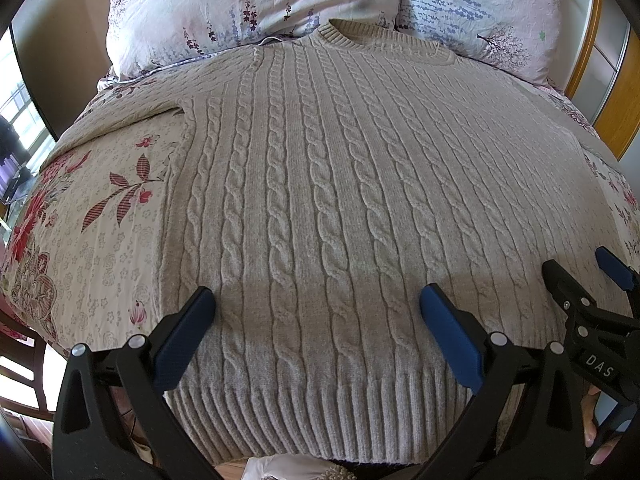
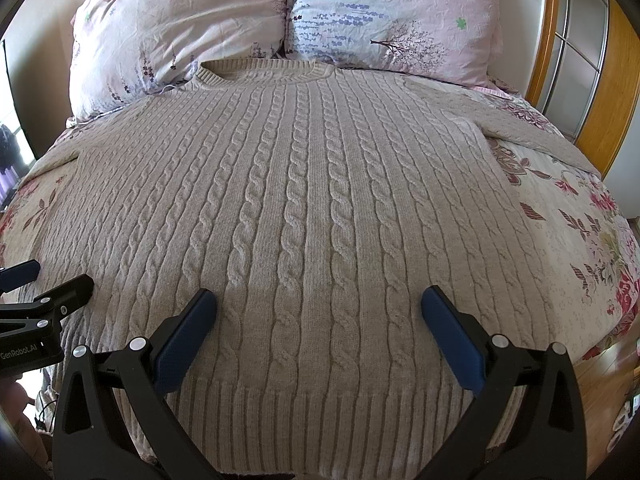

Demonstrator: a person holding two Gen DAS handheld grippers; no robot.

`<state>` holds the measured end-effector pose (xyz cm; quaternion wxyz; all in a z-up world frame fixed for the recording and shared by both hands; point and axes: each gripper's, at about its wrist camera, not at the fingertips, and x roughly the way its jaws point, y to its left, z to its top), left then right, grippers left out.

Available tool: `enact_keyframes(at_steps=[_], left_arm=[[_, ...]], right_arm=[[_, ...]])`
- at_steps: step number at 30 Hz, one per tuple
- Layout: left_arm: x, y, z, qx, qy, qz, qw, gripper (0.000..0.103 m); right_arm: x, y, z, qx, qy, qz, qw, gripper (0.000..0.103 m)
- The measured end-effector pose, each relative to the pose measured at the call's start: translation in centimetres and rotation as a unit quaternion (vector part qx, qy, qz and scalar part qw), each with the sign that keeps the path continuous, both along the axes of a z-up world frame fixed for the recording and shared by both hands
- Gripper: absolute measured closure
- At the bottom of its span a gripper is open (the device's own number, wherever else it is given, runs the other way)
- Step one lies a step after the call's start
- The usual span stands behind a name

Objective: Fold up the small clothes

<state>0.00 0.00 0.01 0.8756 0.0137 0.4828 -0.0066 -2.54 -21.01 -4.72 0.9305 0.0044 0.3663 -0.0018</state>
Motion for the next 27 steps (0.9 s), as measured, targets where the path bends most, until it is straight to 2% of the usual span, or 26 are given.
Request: enact_keyframes(at_steps=[18, 24, 27], left_arm=[[0.1, 0.2, 0.2, 0.000, 0.005, 0.000, 1.0000, 0.002], [0.3, 0.0, 0.1, 0.000, 0.010, -0.001, 0.9999, 0.002], [0.4, 0.1, 0.1, 0.001, 0.010, -0.003, 0.9999, 0.002]], right_arm=[[-0.3, -0.3, -0.4, -0.001, 0.006, 0.013, 1.000, 0.001], [0.5, 0.1, -0.4, -0.008, 0.009, 0.033, 0.999, 0.001], [0.9, -0.1, -0.3, -0.011, 0.009, 0.059, 0.998, 0.001]])
